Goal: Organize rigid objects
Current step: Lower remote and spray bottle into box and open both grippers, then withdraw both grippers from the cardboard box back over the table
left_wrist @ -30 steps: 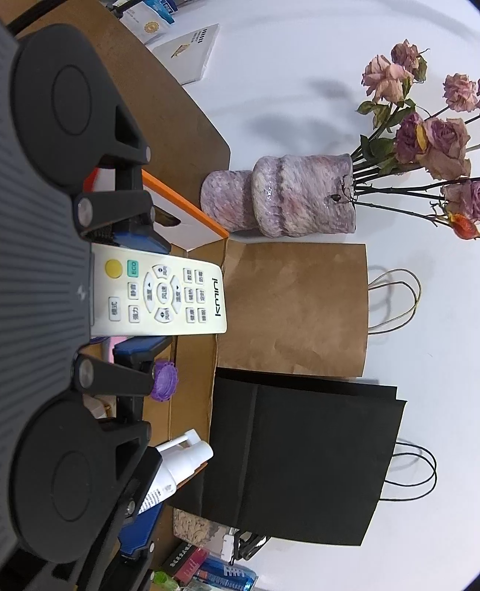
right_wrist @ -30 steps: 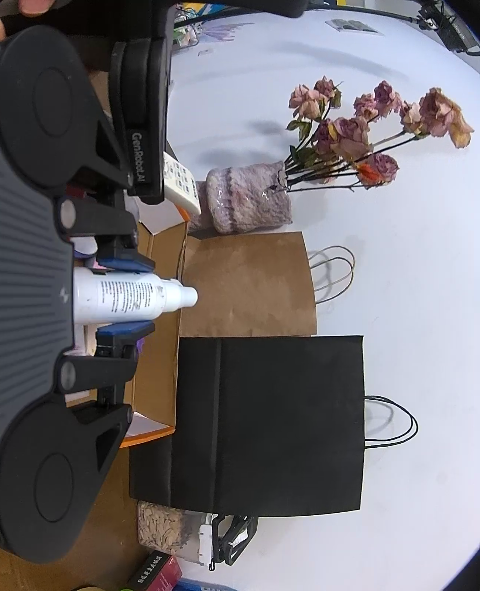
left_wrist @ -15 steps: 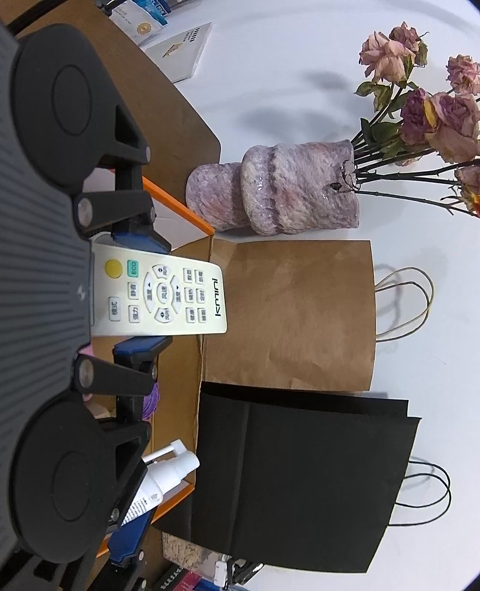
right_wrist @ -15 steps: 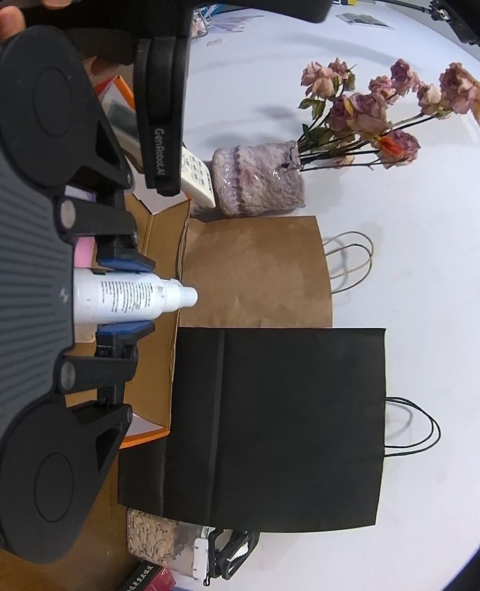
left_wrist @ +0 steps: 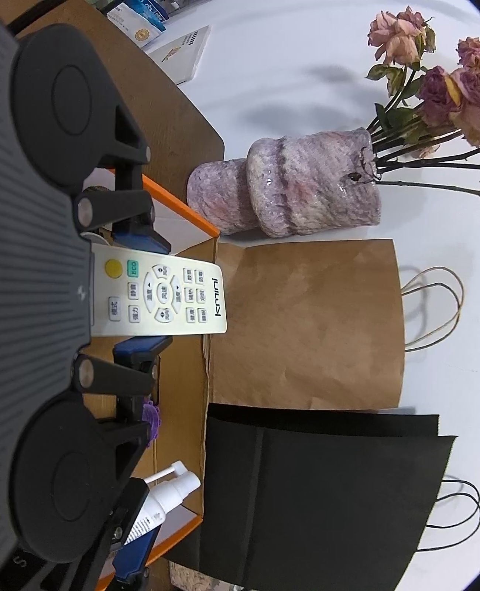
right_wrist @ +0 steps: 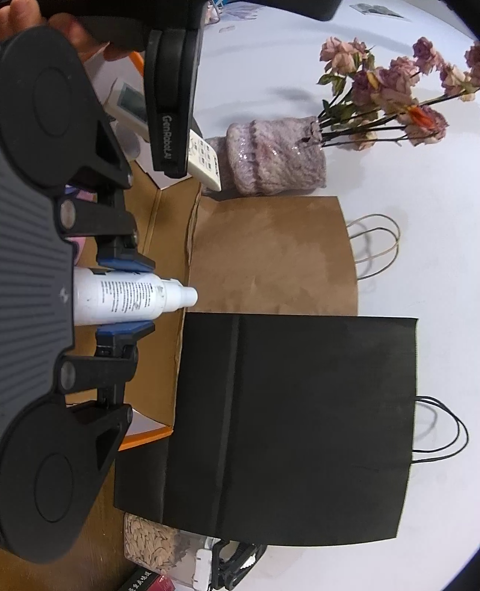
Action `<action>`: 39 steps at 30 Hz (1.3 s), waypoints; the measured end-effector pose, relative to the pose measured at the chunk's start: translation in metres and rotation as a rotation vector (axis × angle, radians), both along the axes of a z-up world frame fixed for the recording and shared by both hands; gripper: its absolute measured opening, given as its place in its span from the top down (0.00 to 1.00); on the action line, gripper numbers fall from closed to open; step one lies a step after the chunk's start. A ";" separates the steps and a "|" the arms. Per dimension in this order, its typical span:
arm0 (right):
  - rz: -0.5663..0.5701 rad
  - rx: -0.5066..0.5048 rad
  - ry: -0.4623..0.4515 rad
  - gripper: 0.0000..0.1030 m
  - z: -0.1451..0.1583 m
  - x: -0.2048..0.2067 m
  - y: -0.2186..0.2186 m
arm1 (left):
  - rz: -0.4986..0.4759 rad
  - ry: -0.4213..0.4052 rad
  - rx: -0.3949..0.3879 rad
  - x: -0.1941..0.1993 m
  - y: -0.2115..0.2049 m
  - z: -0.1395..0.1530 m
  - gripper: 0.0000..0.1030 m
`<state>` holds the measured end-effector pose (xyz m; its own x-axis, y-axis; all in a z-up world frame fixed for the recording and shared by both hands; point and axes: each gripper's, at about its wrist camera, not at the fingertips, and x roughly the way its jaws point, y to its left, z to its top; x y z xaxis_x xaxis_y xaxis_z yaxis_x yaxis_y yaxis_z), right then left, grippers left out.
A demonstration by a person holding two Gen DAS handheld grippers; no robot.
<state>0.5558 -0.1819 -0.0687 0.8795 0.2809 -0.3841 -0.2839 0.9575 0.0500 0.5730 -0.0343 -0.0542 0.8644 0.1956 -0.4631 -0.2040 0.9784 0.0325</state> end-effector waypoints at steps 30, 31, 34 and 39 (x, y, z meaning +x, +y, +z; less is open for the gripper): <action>-0.092 -0.012 0.031 0.02 -0.012 0.007 -0.007 | 0.041 0.032 0.055 0.004 0.002 -0.004 0.00; -0.092 -0.013 0.030 0.02 -0.011 0.007 -0.007 | 0.042 0.032 0.054 0.004 0.003 -0.004 0.00; -0.094 -0.010 0.026 0.01 -0.011 0.006 -0.007 | 0.043 0.034 0.055 0.003 0.003 -0.004 0.00; -0.097 -0.010 0.020 0.00 -0.011 0.004 -0.008 | 0.041 0.031 0.054 0.001 0.003 -0.002 0.00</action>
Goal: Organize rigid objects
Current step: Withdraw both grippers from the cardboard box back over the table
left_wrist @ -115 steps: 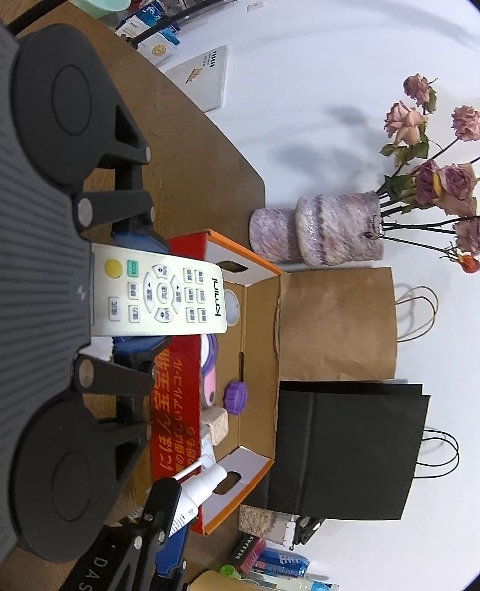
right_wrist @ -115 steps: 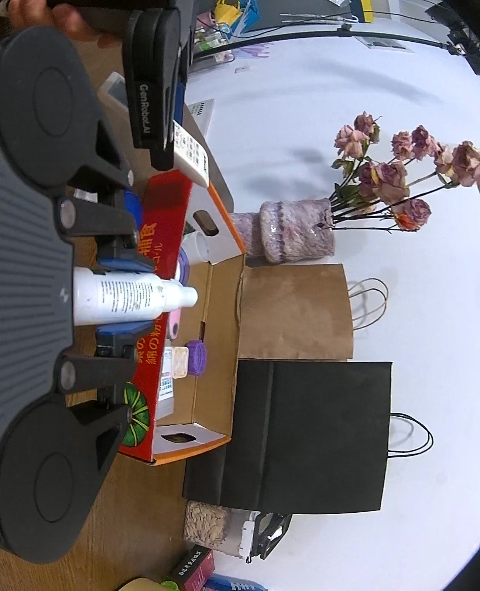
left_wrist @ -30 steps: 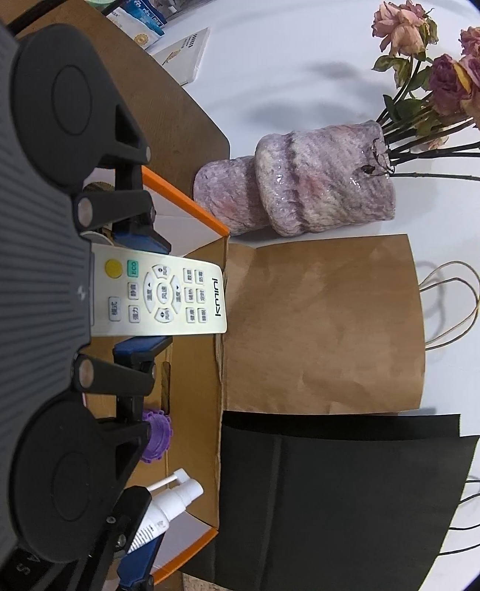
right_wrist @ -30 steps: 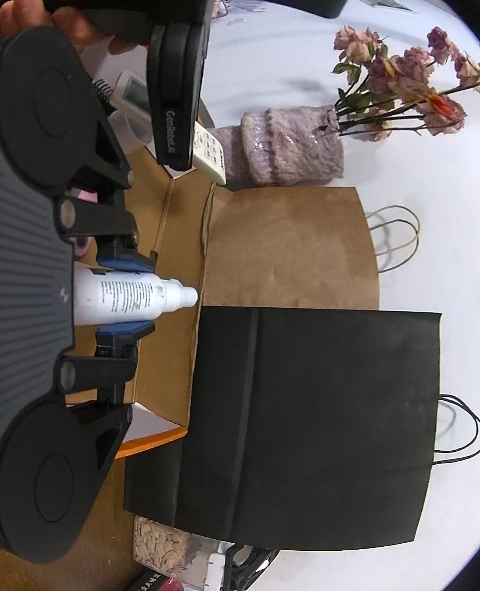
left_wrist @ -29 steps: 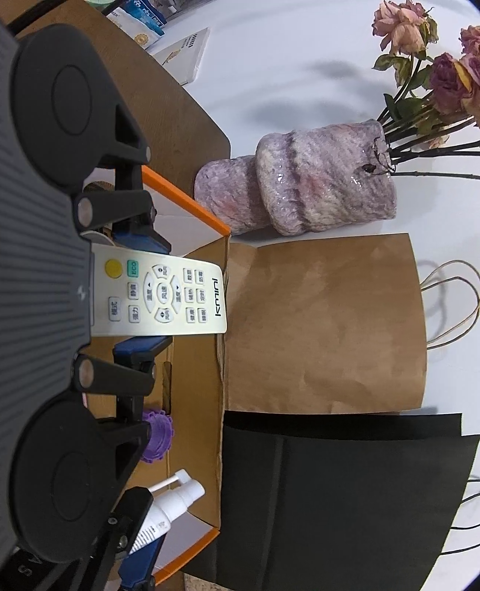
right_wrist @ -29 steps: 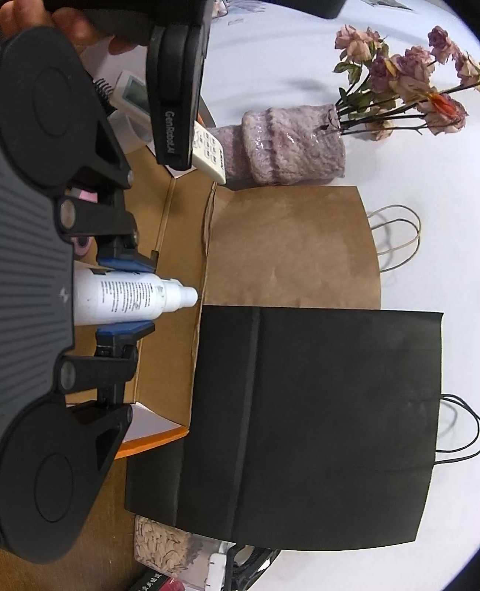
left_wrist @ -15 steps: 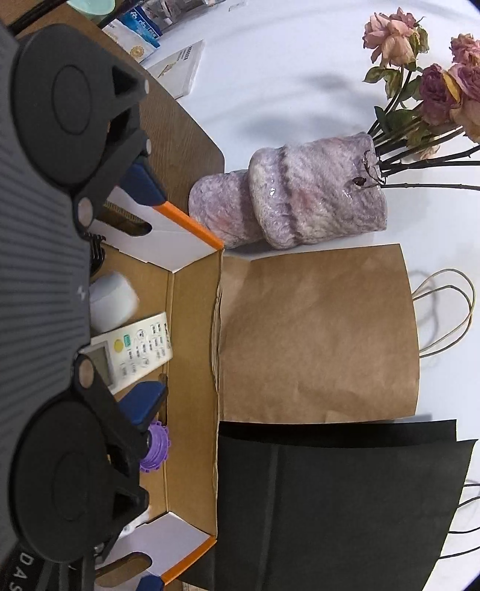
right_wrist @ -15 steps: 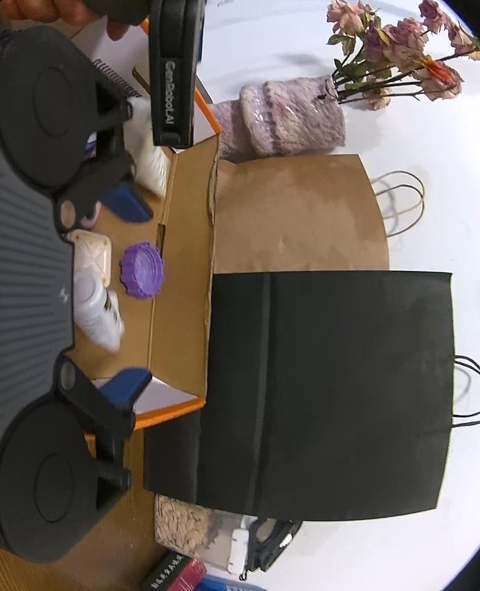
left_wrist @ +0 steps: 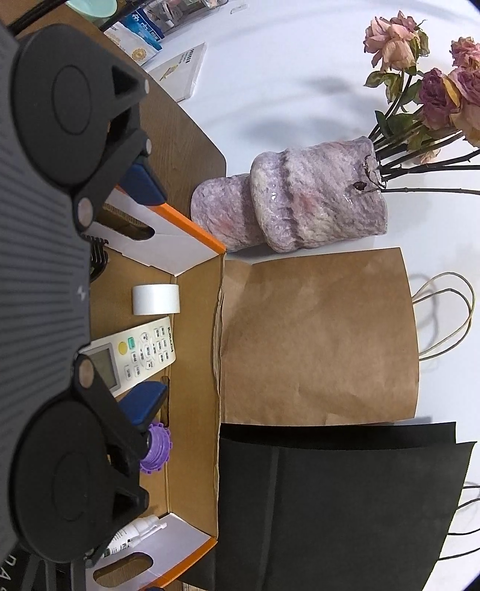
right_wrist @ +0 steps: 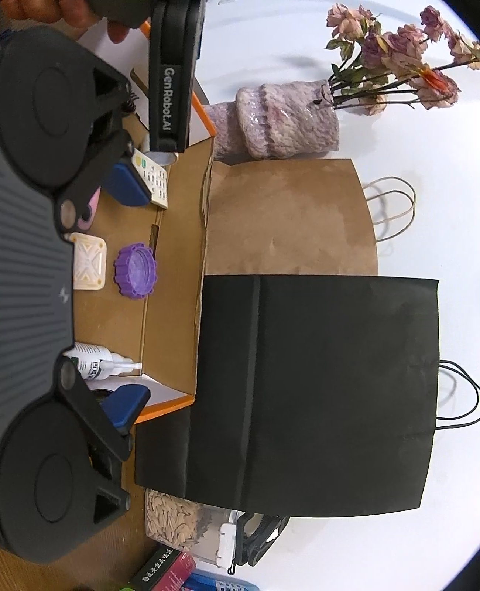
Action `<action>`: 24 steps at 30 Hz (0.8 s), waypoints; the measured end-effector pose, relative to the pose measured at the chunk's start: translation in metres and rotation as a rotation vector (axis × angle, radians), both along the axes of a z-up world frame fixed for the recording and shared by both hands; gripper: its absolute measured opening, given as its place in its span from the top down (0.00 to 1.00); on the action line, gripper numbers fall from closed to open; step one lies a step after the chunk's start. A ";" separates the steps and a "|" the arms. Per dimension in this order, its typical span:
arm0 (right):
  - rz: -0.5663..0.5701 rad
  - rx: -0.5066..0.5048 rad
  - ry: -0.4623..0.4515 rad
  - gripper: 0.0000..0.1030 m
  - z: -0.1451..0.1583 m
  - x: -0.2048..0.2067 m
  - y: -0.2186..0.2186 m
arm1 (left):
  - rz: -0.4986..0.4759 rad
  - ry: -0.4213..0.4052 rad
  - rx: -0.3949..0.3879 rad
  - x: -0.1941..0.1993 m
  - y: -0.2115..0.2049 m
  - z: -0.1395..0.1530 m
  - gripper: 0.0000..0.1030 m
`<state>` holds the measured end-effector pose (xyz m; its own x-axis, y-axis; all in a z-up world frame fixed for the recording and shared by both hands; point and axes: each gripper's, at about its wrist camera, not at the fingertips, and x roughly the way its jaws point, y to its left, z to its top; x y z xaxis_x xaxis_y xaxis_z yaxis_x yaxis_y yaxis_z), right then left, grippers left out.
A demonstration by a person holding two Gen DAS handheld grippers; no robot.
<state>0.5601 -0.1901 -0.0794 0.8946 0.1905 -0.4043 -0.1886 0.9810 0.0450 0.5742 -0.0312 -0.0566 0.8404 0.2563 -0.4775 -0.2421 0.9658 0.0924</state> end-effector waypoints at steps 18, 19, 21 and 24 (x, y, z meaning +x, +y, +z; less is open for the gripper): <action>-0.007 0.005 -0.055 0.00 0.006 -0.024 0.002 | -0.008 -0.024 -0.003 -0.026 0.003 0.008 0.00; -0.008 0.002 -0.058 0.00 0.006 -0.027 0.002 | -0.006 -0.024 -0.003 -0.028 0.003 0.008 0.00; -0.013 -0.009 -0.068 0.00 0.006 -0.033 0.002 | -0.002 -0.025 -0.002 -0.033 0.003 0.009 0.00; -0.015 -0.011 -0.075 0.00 0.007 -0.042 0.000 | 0.002 -0.027 -0.003 -0.040 0.005 0.009 0.00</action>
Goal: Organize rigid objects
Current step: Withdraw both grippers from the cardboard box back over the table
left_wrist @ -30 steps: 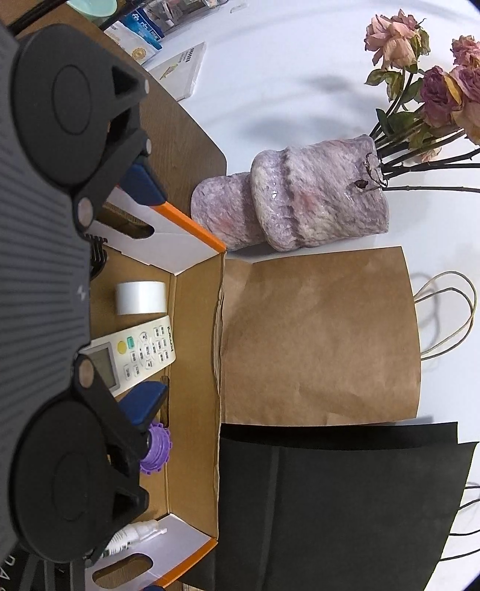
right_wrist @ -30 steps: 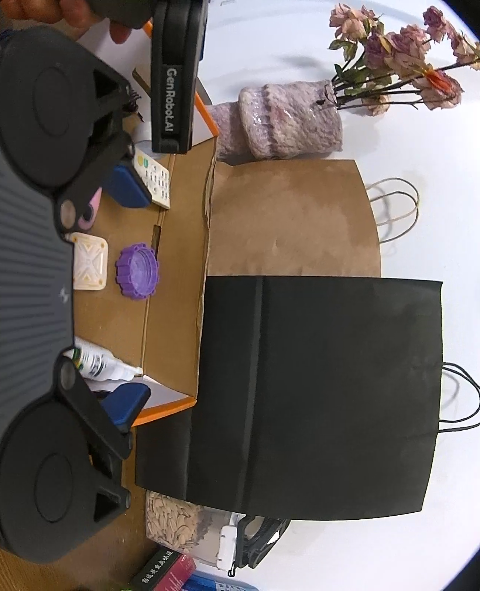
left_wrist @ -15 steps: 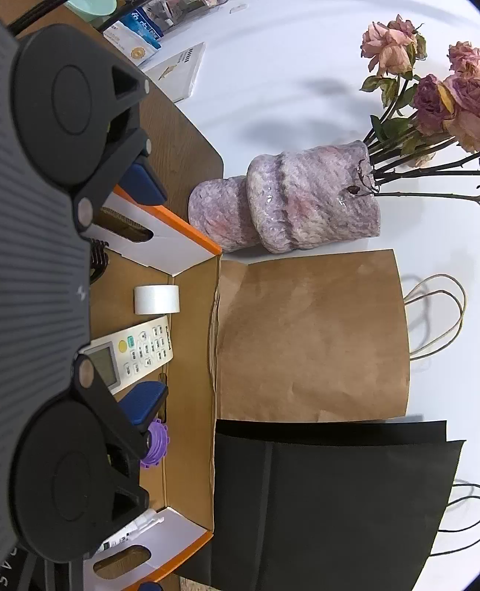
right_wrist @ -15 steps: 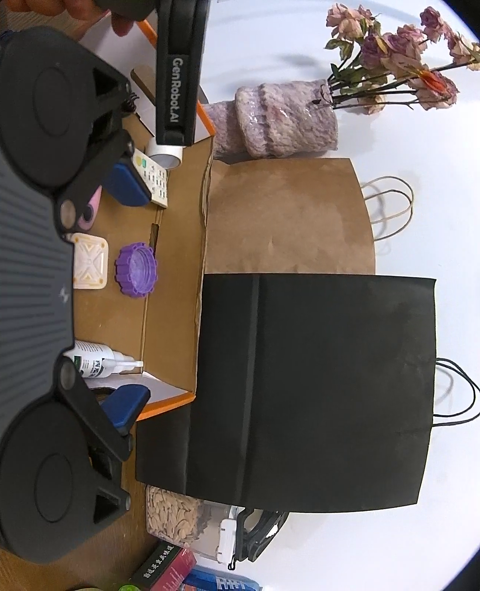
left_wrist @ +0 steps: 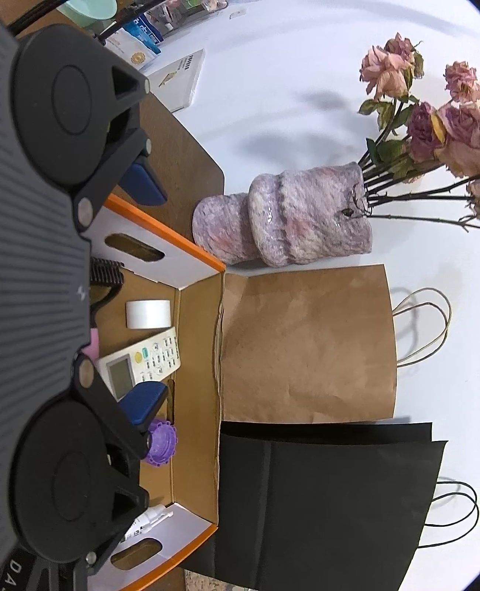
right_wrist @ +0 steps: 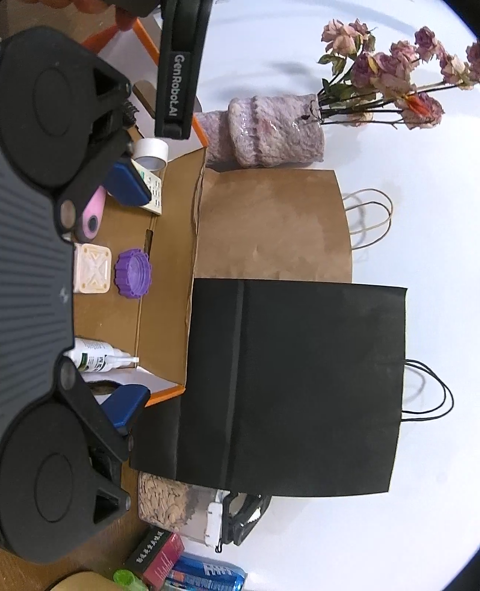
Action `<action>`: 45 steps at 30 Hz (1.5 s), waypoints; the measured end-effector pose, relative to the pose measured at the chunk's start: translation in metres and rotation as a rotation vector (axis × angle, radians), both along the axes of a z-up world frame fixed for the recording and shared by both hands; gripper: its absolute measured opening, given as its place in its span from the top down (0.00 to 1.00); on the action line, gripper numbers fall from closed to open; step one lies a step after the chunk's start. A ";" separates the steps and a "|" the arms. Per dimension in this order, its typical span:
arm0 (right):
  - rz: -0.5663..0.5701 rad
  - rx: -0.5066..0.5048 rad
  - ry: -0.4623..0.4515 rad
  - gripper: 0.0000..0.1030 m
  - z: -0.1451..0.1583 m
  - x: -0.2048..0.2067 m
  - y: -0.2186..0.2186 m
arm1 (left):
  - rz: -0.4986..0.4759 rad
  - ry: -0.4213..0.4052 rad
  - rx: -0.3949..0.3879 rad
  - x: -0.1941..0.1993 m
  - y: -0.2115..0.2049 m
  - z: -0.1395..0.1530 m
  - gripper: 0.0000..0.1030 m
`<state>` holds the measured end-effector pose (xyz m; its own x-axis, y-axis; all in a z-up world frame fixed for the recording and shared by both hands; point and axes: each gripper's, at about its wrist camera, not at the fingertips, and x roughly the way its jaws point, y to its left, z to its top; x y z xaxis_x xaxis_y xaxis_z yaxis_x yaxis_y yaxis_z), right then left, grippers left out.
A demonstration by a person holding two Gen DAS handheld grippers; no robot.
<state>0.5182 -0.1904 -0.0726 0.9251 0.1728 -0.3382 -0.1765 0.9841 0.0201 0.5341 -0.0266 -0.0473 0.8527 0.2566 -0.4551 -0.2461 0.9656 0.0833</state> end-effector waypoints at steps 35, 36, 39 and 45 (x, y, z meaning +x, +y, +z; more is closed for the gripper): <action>0.000 -0.029 0.024 0.00 -0.004 -0.138 -0.005 | -0.059 0.054 -0.008 -0.132 -0.010 -0.011 0.00; 0.000 -0.027 0.027 0.00 -0.004 -0.141 -0.006 | -0.060 0.057 -0.008 -0.134 -0.010 -0.012 0.00; -0.002 -0.027 0.039 0.00 -0.004 -0.147 -0.008 | -0.067 0.068 -0.003 -0.142 -0.012 -0.015 0.00; -0.003 -0.033 0.071 0.00 -0.008 -0.157 -0.011 | -0.086 0.098 0.004 -0.151 -0.015 -0.026 0.00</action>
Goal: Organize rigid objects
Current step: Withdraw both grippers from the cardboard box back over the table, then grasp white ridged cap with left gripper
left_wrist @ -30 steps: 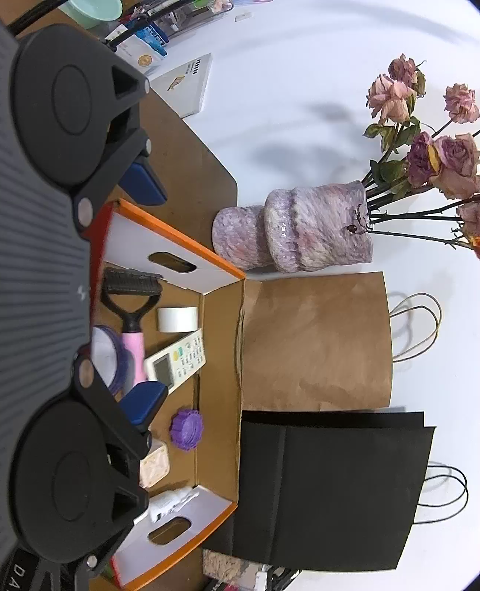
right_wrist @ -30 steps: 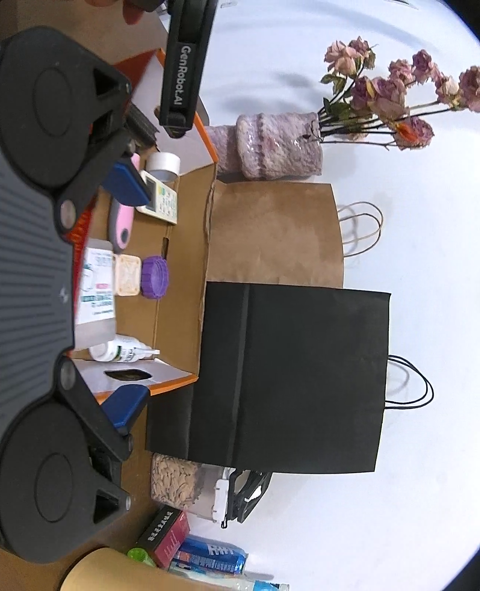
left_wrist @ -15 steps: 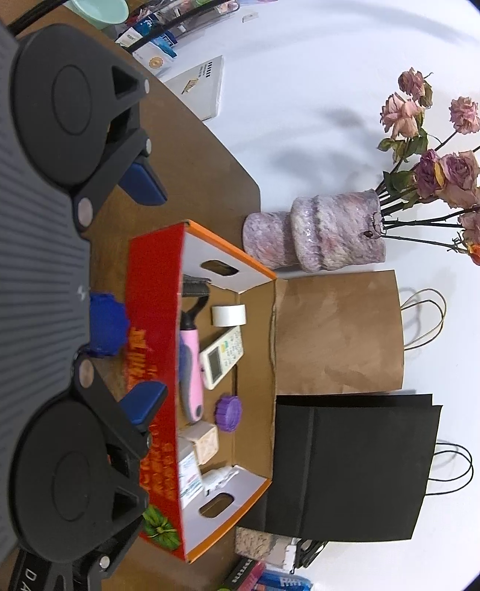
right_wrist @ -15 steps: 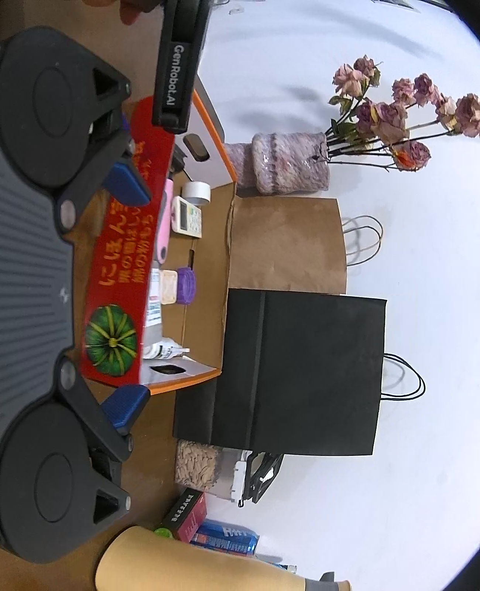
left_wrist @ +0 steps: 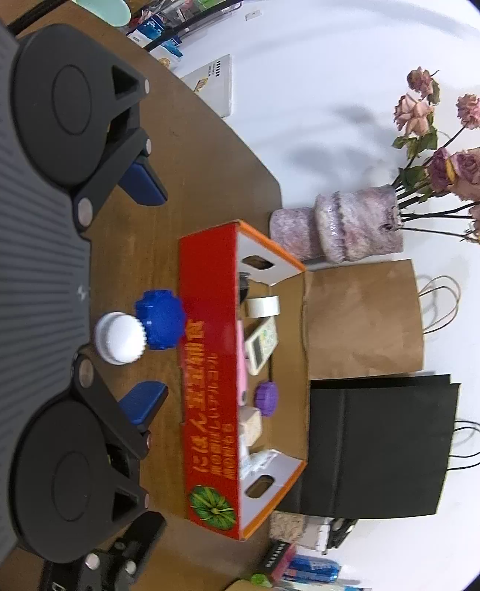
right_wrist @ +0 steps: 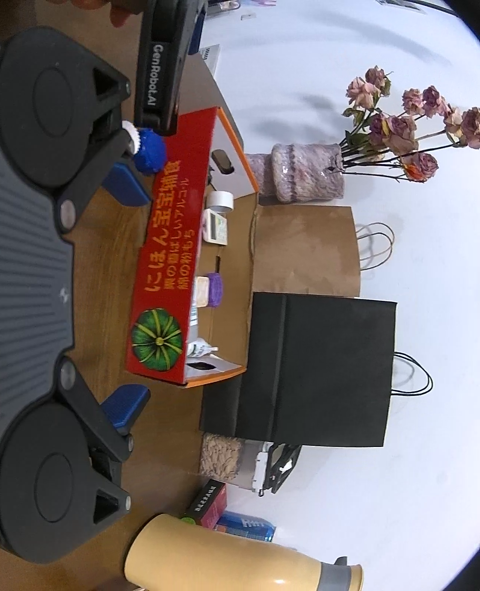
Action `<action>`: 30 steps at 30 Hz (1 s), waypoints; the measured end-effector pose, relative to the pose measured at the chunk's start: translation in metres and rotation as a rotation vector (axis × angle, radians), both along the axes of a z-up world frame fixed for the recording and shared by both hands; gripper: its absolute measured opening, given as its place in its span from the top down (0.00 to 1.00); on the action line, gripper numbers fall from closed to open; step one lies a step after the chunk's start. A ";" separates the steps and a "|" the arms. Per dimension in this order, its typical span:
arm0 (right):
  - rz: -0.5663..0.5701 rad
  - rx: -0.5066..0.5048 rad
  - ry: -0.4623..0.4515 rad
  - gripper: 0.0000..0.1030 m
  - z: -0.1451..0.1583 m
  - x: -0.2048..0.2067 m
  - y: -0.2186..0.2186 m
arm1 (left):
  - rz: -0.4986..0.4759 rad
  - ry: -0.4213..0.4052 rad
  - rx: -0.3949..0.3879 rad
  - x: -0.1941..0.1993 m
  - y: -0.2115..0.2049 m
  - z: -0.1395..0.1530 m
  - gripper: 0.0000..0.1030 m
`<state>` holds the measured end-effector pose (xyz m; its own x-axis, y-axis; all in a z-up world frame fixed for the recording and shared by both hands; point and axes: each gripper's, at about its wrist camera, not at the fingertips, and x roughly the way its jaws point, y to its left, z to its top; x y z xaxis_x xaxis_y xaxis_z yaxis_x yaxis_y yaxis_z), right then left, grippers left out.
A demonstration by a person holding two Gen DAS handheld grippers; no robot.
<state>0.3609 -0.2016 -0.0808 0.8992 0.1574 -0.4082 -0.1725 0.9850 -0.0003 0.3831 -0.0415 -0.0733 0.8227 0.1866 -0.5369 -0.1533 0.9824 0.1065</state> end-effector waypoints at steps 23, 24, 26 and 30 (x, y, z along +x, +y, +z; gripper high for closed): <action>-0.094 0.027 0.103 0.00 -0.018 0.019 -0.024 | -0.011 0.145 -0.051 0.036 -0.001 -0.043 0.07; -0.096 0.028 0.105 0.00 -0.018 0.019 -0.025 | -0.015 0.146 -0.052 0.037 -0.002 -0.043 0.13; -0.100 0.035 0.110 0.00 -0.019 0.020 -0.026 | -0.031 0.138 -0.061 0.038 -0.004 -0.043 0.23; -0.103 0.040 0.116 0.00 -0.020 0.021 -0.027 | -0.093 0.123 -0.070 0.035 -0.010 -0.042 0.59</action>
